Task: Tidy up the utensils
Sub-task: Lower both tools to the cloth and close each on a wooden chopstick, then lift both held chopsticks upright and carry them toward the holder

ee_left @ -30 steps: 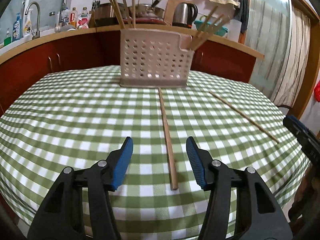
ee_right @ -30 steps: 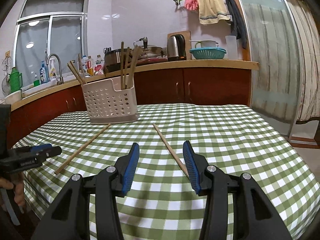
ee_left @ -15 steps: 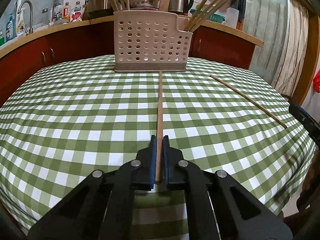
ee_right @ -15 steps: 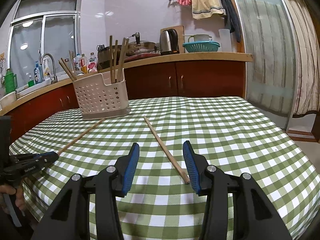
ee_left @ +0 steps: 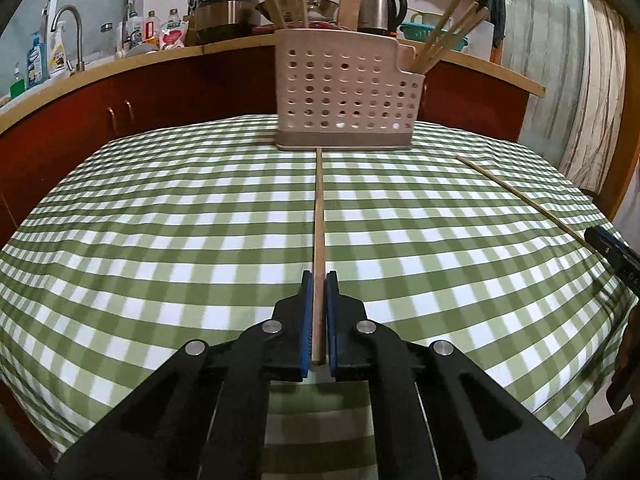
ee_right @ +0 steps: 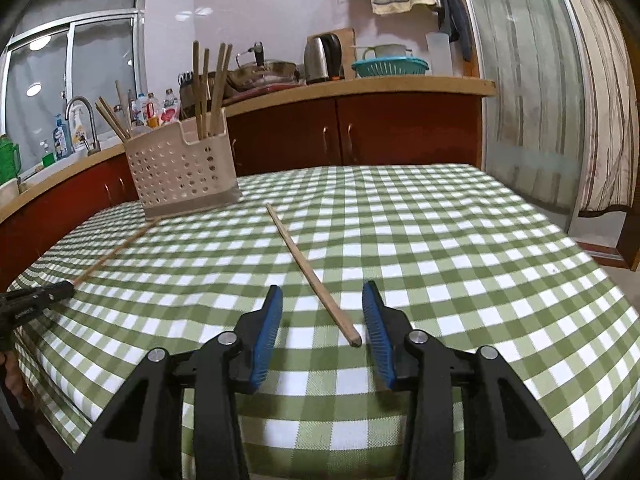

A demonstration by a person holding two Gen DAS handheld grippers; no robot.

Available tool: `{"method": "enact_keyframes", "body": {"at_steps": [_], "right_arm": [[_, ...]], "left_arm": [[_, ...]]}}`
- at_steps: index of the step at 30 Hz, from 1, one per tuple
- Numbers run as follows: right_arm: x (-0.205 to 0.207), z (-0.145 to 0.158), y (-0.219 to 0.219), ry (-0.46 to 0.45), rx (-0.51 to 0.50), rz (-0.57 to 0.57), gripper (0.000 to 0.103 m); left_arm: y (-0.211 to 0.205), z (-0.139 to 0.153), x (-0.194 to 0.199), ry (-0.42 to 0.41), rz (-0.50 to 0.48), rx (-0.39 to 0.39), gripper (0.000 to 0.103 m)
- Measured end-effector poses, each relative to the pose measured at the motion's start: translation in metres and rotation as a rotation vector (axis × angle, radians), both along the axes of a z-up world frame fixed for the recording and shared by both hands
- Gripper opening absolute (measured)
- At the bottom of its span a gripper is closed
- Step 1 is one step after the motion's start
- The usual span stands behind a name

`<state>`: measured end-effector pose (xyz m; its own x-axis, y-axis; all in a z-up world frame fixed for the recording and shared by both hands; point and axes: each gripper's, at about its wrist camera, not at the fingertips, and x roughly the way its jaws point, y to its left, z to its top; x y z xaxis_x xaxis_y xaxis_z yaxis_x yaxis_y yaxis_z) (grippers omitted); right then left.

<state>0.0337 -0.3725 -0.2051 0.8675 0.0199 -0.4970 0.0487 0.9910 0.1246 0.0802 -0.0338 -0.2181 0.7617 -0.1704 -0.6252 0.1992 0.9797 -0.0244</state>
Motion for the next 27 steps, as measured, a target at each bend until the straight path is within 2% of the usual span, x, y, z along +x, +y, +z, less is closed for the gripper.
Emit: {"method": "enact_keyframes", "body": {"at_steps": [5,7,9,12,16,21,27], "right_arm": [[0.003,-0.006,0.003,0.021,-0.01,0.002,0.031],[0.004,-0.007,0.005,0.023,-0.014,0.004,0.026],[0.004,-0.007,0.007,0.026,-0.015,0.006,0.015],[0.006,-0.006,0.014,0.032,-0.018,0.033,0.008],[0.006,-0.005,0.032,0.035,-0.002,0.091,0.007],[0.005,-0.005,0.057,0.028,-0.043,0.162,0.007],[0.001,-0.008,0.06,0.007,-0.047,0.156,0.013]], "left_arm": [[0.008,0.003,-0.001,-0.013,0.01,0.013,0.007],[0.012,0.004,-0.002,-0.019,0.014,0.011,0.007],[0.015,0.004,-0.002,-0.019,0.018,0.009,0.007],[0.018,0.003,-0.003,-0.016,0.024,0.005,0.007],[0.019,0.005,-0.004,-0.028,0.022,0.004,0.007],[0.02,0.006,-0.006,-0.04,0.016,0.012,0.007],[0.021,0.004,-0.006,-0.034,0.016,0.003,0.007]]}}
